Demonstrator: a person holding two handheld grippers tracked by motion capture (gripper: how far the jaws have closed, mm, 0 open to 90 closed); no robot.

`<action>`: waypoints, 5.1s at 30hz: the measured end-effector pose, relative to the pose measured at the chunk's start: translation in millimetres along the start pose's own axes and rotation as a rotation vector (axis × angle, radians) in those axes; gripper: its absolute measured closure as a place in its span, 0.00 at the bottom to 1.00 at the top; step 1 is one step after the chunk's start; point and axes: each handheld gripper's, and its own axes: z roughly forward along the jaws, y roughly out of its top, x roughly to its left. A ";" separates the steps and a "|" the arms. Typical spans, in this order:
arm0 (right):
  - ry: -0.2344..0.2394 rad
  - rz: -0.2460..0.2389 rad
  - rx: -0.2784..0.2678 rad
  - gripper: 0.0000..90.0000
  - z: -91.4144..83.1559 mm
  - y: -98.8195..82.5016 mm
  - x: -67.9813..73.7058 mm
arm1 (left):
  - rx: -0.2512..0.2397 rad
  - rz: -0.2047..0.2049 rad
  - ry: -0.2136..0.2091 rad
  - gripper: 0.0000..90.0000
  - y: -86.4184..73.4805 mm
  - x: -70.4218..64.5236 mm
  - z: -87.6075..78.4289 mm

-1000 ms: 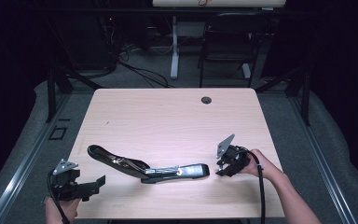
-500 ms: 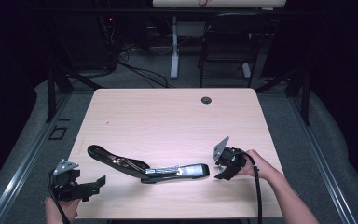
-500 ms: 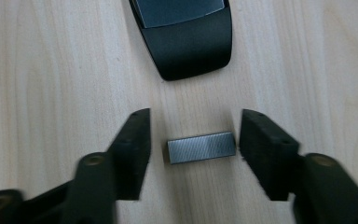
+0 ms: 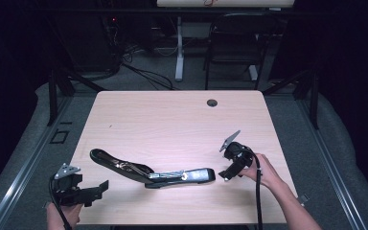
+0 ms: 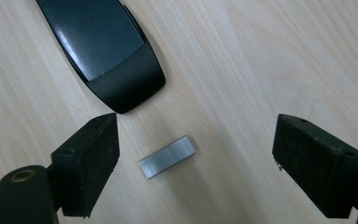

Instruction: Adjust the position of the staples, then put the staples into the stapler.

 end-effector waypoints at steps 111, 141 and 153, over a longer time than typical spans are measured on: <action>-0.033 0.172 -0.057 0.87 5.7 12.0 14.2 | 0.023 0.017 -0.025 0.00 0.1 -2.8 2.2; 0.081 -0.023 -0.192 0.87 -3.2 38.0 24.9 | 0.028 0.022 -0.029 0.00 0.4 -4.2 4.0; 0.121 -0.096 -0.218 0.87 -3.8 54.8 31.2 | 0.028 0.023 -0.030 0.00 0.3 -4.5 4.1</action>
